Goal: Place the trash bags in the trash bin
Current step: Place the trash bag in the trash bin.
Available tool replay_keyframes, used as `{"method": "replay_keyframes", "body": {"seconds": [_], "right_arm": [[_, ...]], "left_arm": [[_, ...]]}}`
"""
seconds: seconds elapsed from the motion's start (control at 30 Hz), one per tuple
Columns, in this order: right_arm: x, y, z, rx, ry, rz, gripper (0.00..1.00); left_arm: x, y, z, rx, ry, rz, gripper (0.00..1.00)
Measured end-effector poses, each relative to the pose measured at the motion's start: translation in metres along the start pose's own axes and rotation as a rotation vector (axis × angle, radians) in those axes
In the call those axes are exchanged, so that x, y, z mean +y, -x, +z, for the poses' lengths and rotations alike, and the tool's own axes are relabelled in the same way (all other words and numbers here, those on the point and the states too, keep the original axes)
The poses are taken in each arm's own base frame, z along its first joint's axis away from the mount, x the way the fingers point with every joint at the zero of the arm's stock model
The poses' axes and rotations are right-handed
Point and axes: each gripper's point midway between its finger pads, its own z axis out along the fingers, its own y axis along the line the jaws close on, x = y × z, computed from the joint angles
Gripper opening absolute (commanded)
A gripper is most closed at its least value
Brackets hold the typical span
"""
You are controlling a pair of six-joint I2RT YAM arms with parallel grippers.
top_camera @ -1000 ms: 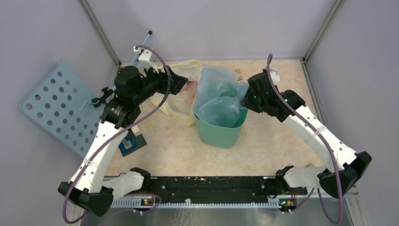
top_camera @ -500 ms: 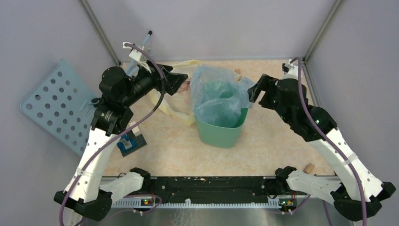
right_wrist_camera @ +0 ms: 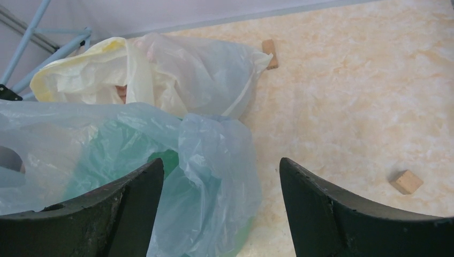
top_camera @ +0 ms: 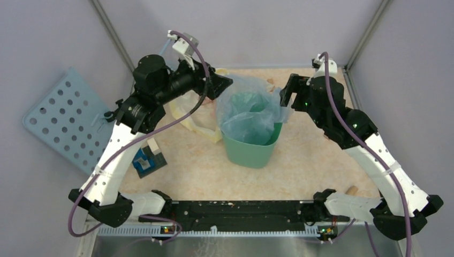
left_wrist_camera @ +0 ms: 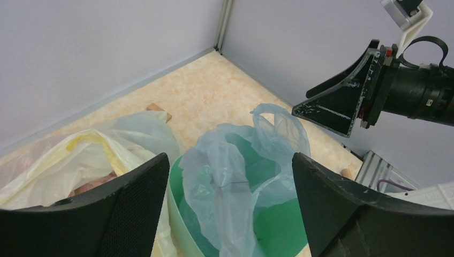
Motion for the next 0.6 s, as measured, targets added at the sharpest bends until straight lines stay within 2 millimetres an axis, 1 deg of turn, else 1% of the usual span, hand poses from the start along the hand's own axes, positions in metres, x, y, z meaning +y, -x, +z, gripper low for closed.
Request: {"method": "replay_keyframes", "body": {"seconds": [0.1,0.2,0.3,0.33,0.4,0.43,0.5,0.57,0.6], "right_arm": [[-0.001,-0.001,0.003,0.007,-0.016,0.009,0.78],[0.0,-0.003,0.01,0.023,-0.036,-0.003,0.74],[0.0,-0.011,0.021,0.047,-0.063,-0.025,0.72],[-0.001,-0.013,0.024,0.056,-0.07,-0.033,0.7],[-0.001,-0.016,0.027,0.062,-0.075,-0.045,0.64],[-0.002,-0.016,0.028,0.06,-0.077,-0.051,0.62],[-0.002,-0.016,0.028,0.057,-0.079,-0.06,0.55],[-0.003,-0.015,0.029,0.052,-0.081,-0.067,0.52],[-0.003,-0.015,0.03,0.051,-0.081,-0.071,0.49]], "left_arm": [[-0.007,-0.012,0.007,0.039,0.0,0.009,0.83],[-0.013,-0.025,0.012,0.084,-0.003,0.015,0.8],[-0.011,-0.032,0.017,0.117,0.014,0.022,0.78],[-0.008,-0.034,0.018,0.125,0.028,0.022,0.75],[0.001,-0.039,0.018,0.143,0.075,0.026,0.69],[0.006,-0.042,0.017,0.151,0.104,0.031,0.65],[0.015,-0.044,0.016,0.158,0.15,0.043,0.54],[0.022,-0.044,0.015,0.156,0.183,0.055,0.42],[0.024,-0.043,0.014,0.155,0.195,0.061,0.36]]}}
